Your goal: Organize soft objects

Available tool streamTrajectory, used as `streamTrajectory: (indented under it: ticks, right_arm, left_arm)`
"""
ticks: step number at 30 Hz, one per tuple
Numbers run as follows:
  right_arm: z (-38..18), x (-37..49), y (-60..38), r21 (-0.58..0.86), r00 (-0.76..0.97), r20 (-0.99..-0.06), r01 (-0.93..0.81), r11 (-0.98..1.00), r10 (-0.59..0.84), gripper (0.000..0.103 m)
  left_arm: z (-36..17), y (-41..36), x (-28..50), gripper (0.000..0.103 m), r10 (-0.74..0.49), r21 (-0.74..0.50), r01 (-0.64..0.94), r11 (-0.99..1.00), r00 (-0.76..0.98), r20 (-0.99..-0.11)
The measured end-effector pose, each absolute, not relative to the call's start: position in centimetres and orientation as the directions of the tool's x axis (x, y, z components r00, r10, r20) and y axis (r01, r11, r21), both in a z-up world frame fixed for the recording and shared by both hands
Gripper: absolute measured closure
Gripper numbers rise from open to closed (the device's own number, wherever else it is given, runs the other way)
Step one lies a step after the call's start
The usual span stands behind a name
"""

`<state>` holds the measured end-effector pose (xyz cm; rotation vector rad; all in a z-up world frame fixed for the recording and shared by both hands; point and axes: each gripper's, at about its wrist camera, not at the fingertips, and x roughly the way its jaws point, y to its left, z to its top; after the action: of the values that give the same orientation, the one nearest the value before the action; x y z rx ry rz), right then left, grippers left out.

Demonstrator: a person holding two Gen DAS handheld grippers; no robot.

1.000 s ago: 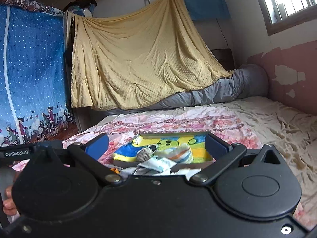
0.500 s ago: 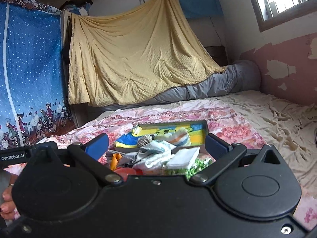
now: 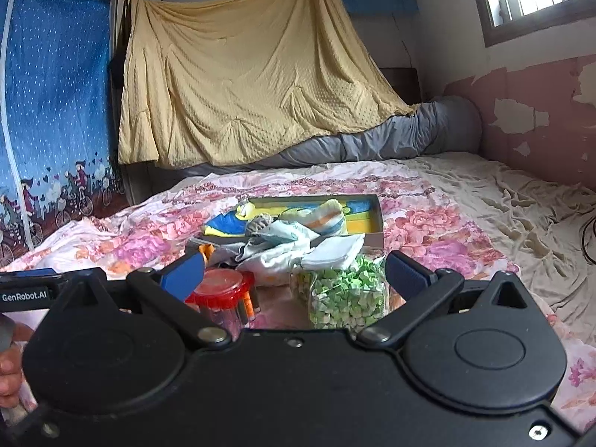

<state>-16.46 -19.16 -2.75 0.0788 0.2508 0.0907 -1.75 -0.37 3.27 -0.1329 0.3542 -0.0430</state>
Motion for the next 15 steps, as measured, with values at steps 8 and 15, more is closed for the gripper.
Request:
streamTrajectory:
  ticks: [8, 15]
  right_arm:
    - [-3.6, -16.9, -18.4, 0.048, 0.951, -0.285, -0.112, 0.993, 0.121, 0.0]
    - [-4.0, -16.7, -18.2, 0.029, 0.944, -0.3, -0.133, 0.991, 0.135, 0.0]
  left_arm:
    - [2.8, -0.6, -1.8, 0.001, -0.065, -0.129, 0.019, 0.991, 0.929, -0.364]
    - [2.4, -0.7, -2.0, 0.001, -0.06, -0.114, 0.019, 0.993, 0.928, -0.367]
